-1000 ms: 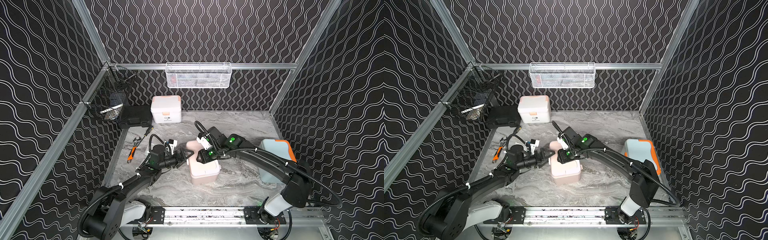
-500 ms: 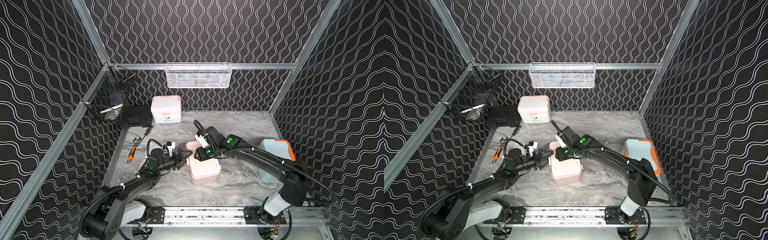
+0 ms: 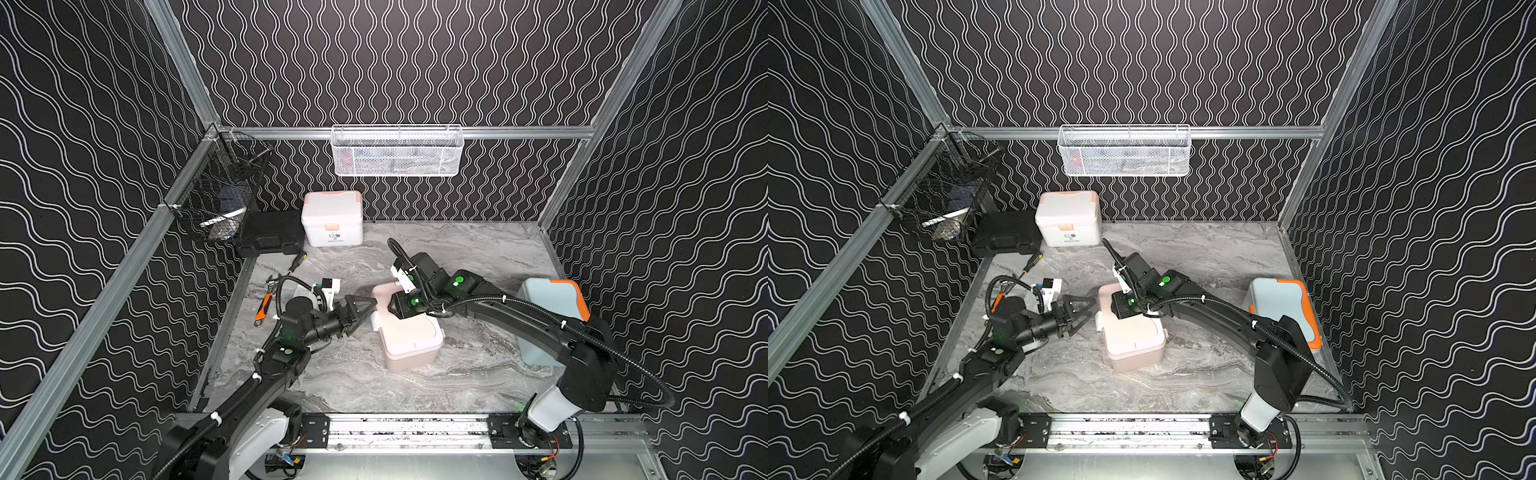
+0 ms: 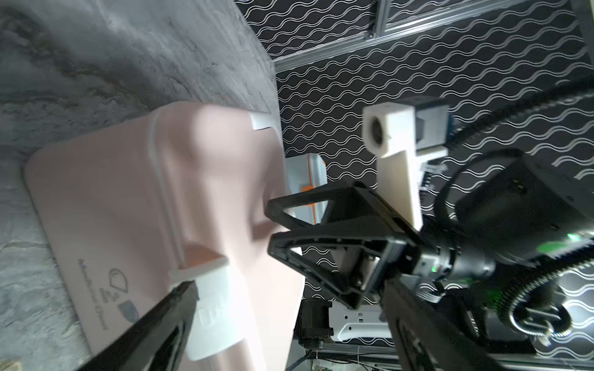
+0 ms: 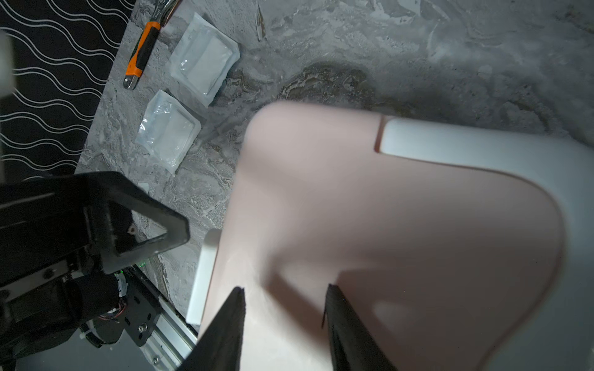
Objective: Open first aid kits and take out gauze
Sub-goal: Open the fastener of the first aid kit.
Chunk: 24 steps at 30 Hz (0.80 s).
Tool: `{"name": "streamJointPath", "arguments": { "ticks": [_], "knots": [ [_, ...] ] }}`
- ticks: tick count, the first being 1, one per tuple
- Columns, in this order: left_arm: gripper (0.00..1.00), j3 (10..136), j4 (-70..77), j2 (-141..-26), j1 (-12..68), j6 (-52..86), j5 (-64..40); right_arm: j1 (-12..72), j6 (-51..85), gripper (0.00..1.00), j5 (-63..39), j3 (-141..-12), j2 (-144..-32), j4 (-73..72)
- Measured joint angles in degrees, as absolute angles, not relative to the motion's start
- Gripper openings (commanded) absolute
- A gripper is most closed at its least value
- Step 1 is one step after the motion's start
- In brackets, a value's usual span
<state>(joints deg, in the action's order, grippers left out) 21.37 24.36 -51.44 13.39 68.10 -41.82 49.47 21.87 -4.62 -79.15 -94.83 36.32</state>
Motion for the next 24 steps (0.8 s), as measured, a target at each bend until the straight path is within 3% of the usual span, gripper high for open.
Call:
{"name": "streamJointPath", "arguments": {
  "ticks": [7,14,24],
  "knots": [
    [0.94,22.81,13.45,-50.63,12.60,63.88,-41.04,49.47,21.87,0.46,-4.62,-79.48,-93.95,36.86],
    [0.93,31.31,-4.86,-49.17,13.06,54.76,-35.62,49.47,22.06,0.58,-4.56,-79.64,-90.59,43.48],
    [0.96,44.45,-27.77,-54.46,27.00,43.68,-18.48,49.34,23.16,0.71,-1.80,-79.09,-88.14,47.33]
  ]
}}
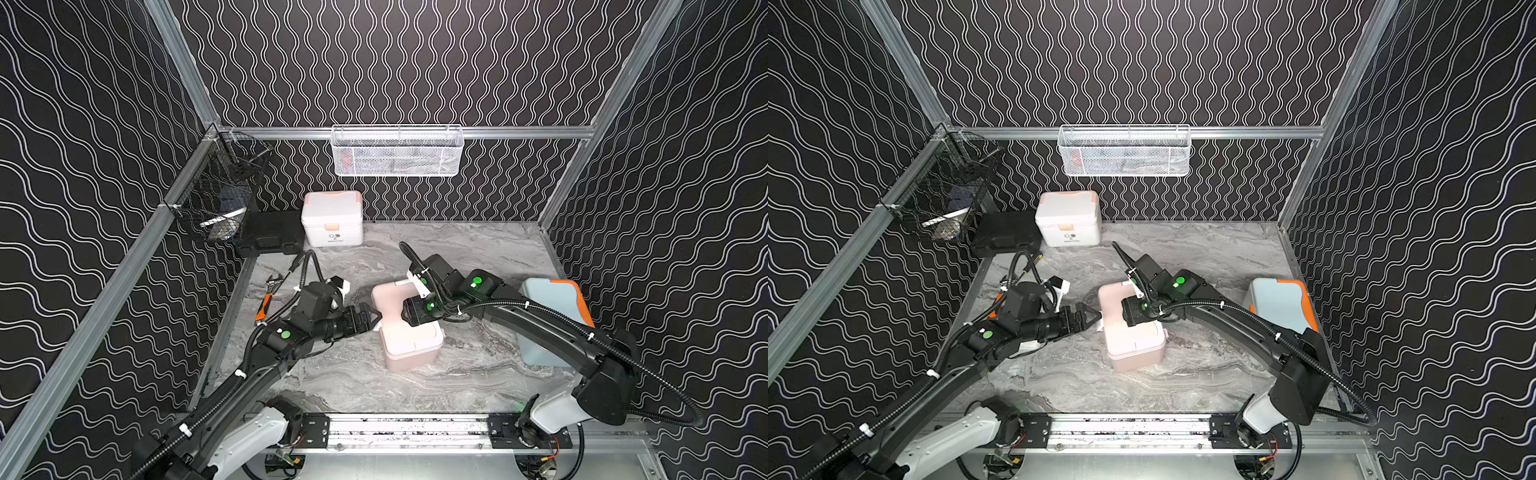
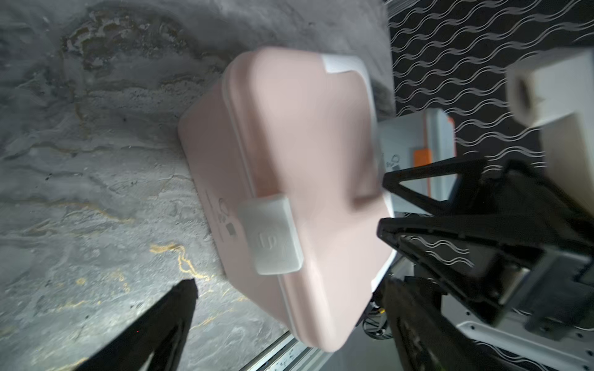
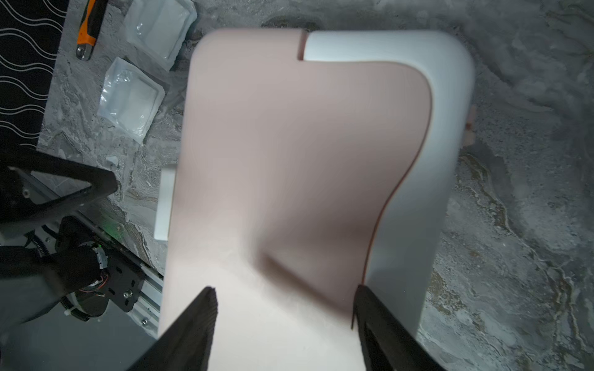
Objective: Open first aid kits and take out gauze
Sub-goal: Open the fastener of the first aid kit.
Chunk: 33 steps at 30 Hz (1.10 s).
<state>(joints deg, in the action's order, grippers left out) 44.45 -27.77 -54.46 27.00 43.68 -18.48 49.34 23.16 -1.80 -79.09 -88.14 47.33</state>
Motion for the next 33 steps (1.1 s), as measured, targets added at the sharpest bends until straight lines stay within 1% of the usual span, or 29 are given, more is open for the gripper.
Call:
{"name": "streamJointPath", "arguments": {
  "ticks": [4,9,23,28,31,33],
  "knots": [
    [0.95,46.28,-30.57,-59.31,30.52,42.02,-13.63,49.21,23.16,0.71,-1.34,-78.52,-88.53,46.65],
    [0.95,46.96,-30.74,-62.85,31.16,40.40,-11.40,49.06,23.14,0.71,-1.37,-77.91,-88.53,44.97],
    [0.93,40.49,-34.57,-56.73,30.98,40.62,-4.25,48.40,23.07,0.71,-2.04,-76.60,-87.55,43.38],
    [0.93,39.18,-35.44,-56.64,29.74,40.82,-3.64,48.27,23.07,0.73,-2.50,-76.62,-87.24,43.68],
    [0.92,40.40,-35.81,-56.42,29.45,40.80,-3.95,48.16,23.07,0.76,-2.72,-77.08,-86.78,45.08],
    [0.91,41.93,-35.75,-54.98,29.43,40.82,-5.19,47.92,23.09,0.76,-2.72,-77.30,-86.02,46.35]
  ]
}}
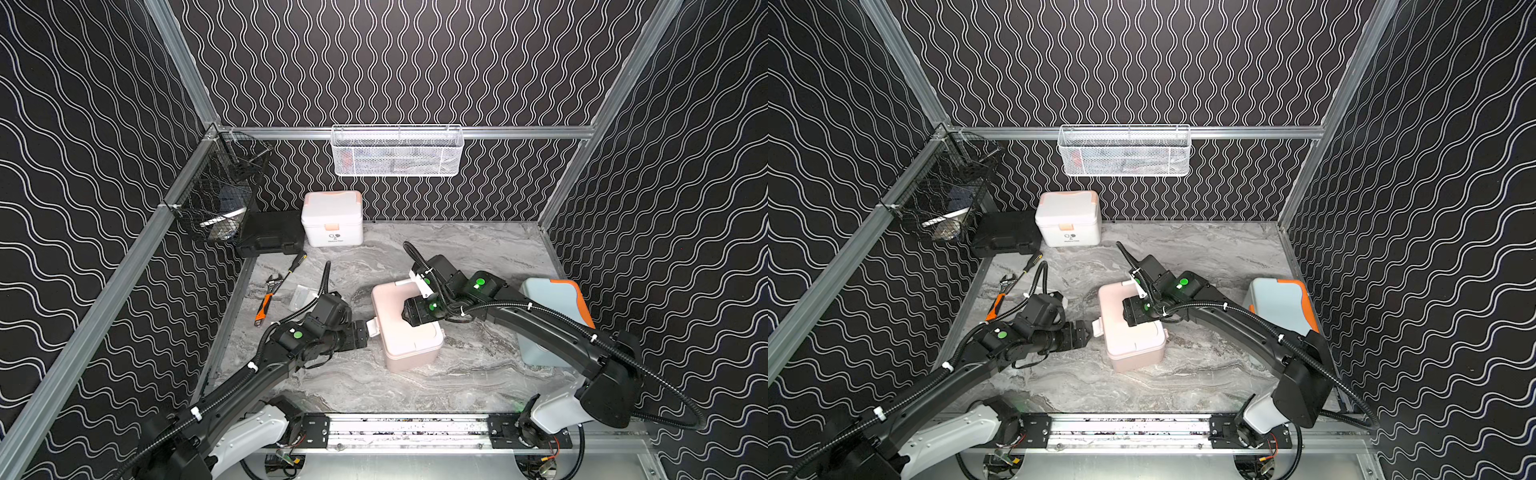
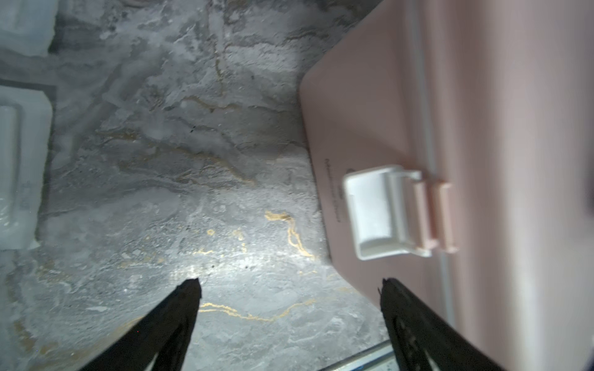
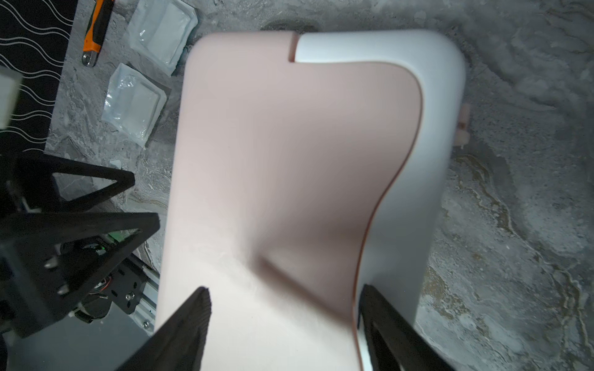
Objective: Open first aid kits and take out gauze
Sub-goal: Open the fastener of the first aid kit, then open the lid of the first aid kit.
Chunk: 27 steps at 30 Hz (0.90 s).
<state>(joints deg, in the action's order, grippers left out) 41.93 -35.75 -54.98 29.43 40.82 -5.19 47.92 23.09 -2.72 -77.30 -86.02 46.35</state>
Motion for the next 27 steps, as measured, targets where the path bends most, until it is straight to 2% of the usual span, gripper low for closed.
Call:
{"name": "streamJointPath", "arguments": {
  "ticks": [5,13,17,27],
  "knots": [
    [0.88,46.00,-33.93,-52.47,29.41,42.28,-9.85,46.28,23.11,0.75,-3.11,-77.36,-83.24,47.24],
    [0.81,46.61,-25.45,-58.22,29.36,45.84,-18.06,38.98,23.14,0.64,-6.70,-74.74,-80.97,46.24],
    [0.78,46.63,-21.50,-61.76,29.26,46.87,-20.18,35.40,23.11,0.63,-10.41,-72.82,-81.06,45.25],
    [0.77,47.68,-18.61,-66.72,27.49,46.96,-21.61,34.26,22.81,0.63,-16.80,-70.39,-82.30,42.76]
  ]
}}
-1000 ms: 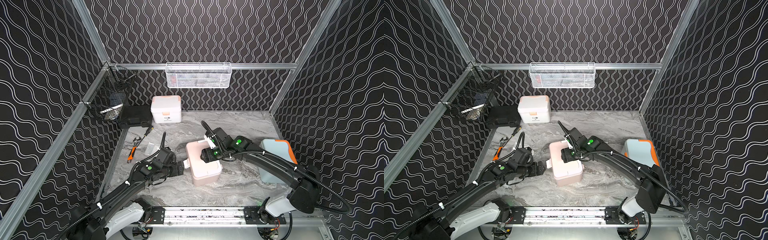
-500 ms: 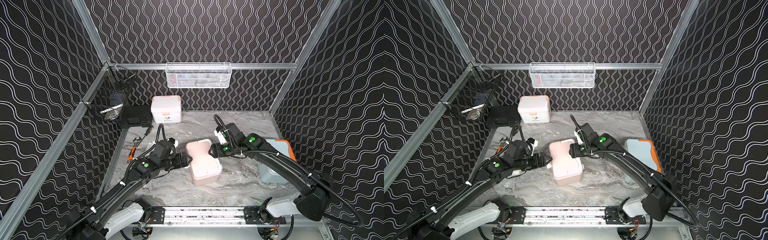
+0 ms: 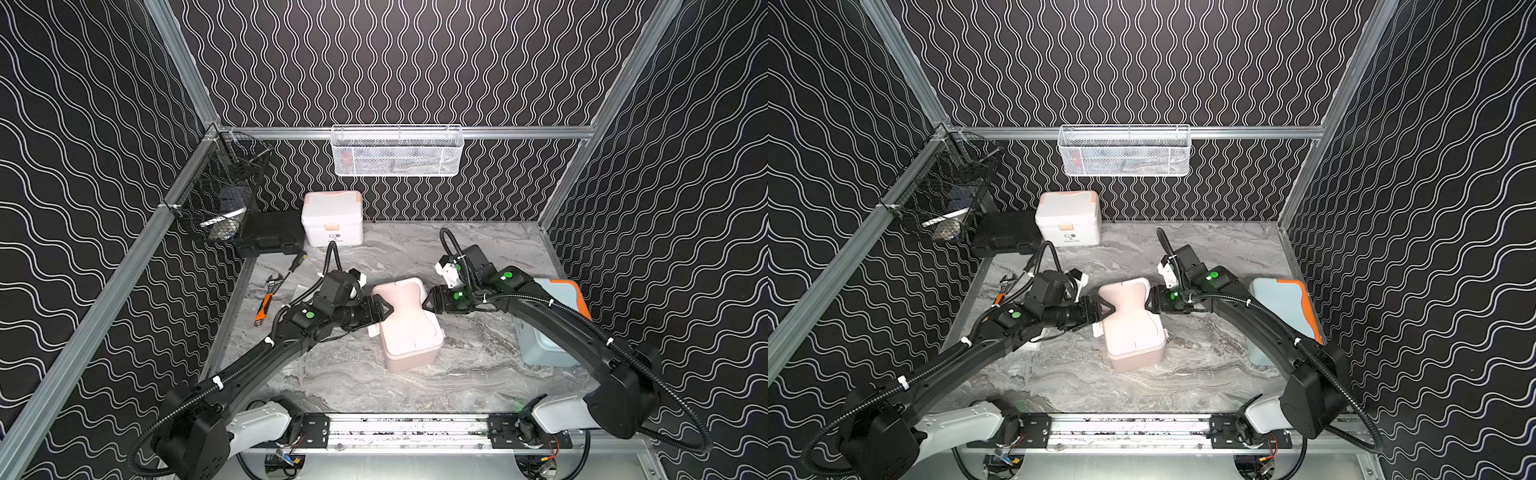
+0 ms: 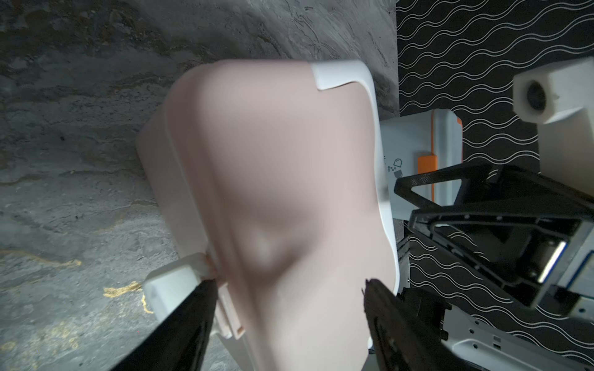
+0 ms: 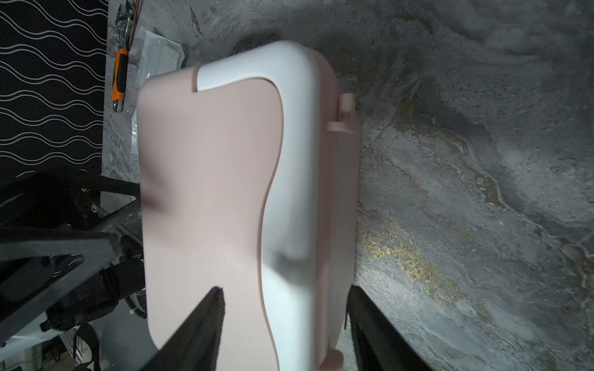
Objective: Open first aid kits and take out gauze
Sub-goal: Open the lid of the first aid kit.
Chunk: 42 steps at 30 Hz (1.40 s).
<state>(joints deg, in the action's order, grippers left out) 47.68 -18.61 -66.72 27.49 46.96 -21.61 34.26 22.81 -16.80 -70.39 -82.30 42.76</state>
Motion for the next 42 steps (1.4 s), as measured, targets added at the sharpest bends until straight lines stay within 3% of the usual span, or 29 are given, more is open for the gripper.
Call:
{"name": "streamJointPath", "arguments": {
  "ticks": [17,29,35,38,42],
  "knots": [
    [0.80,45.71,-15.99,-66.50,27.33,47.97,-23.97,34.17,22.00,0.63,-21.21,-70.54,-83.90,41.45],
    [0.97,44.38,-13.76,-65.28,27.33,49.04,-25.71,34.22,22.35,0.63,-21.87,-69.67,-83.72,40.69],
    [0.97,43.57,-12.49,-64.69,27.29,49.76,-26.22,34.22,22.94,0.63,-21.87,-69.28,-83.40,40.23],
    [0.88,43.46,-12.99,-64.34,27.29,50.00,-26.28,34.24,22.96,0.63,-21.91,-69.06,-83.31,39.97],
    [0.86,43.29,-14.20,-63.86,27.29,50.78,-26.28,34.35,23.16,0.63,-22.11,-69.01,-83.26,39.94]
  ]
}}
